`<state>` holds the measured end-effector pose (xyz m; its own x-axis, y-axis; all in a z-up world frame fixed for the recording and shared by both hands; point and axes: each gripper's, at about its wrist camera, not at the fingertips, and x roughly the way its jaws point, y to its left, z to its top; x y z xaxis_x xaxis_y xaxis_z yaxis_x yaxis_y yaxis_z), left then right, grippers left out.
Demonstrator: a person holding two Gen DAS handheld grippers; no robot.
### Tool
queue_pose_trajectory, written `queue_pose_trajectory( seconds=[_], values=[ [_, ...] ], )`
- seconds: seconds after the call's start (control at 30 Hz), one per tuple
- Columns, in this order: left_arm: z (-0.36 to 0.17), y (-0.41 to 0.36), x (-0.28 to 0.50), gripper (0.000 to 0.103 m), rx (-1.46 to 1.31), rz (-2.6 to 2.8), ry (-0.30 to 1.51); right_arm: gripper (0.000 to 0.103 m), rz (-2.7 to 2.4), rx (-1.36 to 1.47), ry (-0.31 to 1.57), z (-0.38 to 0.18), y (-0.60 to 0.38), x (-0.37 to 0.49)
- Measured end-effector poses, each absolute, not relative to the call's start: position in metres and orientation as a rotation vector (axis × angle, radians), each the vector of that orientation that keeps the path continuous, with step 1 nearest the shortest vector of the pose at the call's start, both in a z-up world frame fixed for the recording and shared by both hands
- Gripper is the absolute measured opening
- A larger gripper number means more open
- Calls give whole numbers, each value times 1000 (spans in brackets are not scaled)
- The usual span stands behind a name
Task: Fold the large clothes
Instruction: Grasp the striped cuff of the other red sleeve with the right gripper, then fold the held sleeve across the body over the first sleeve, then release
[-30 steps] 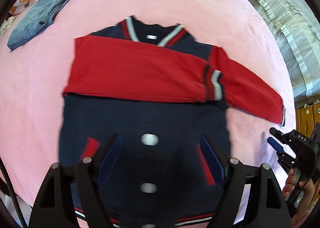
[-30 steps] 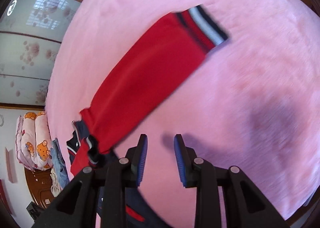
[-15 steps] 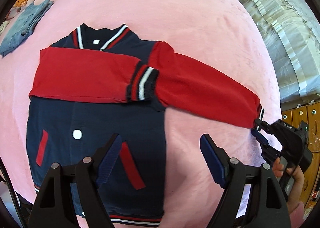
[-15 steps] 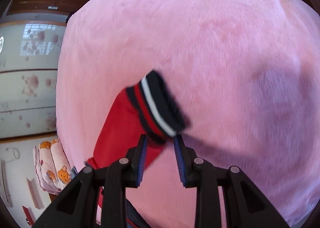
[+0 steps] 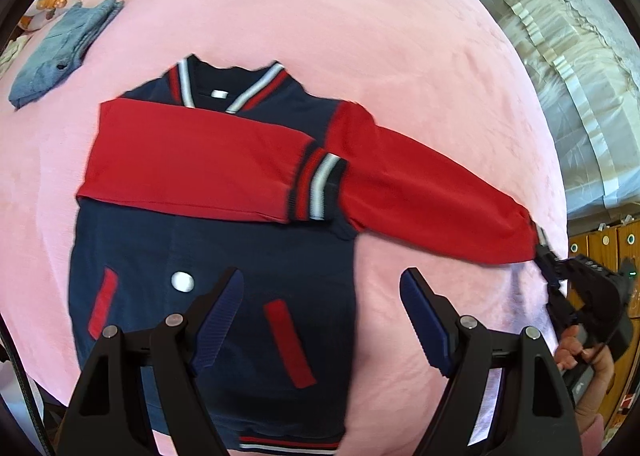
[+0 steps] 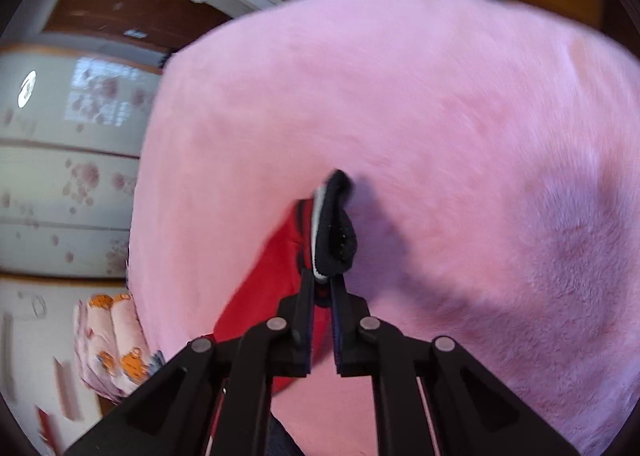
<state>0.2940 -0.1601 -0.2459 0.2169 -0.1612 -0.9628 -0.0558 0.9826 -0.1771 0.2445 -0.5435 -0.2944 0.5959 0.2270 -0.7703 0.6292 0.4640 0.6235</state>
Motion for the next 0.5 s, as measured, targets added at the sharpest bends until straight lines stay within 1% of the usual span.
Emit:
queue_pose_trajectory(
  seconds=[0.2, 0.37, 0.5],
  values=[
    [-242, -111, 297, 79, -185, -56, 1338, 6, -104, 937, 776, -230, -487, 263],
    [-231, -59, 302, 79, -213, -50, 1305, 6, 59, 794, 771, -195, -412, 286],
    [-227, -14, 308, 79, -212, -49, 1305, 6, 133, 703, 827, -195, -347, 304]
  ],
)
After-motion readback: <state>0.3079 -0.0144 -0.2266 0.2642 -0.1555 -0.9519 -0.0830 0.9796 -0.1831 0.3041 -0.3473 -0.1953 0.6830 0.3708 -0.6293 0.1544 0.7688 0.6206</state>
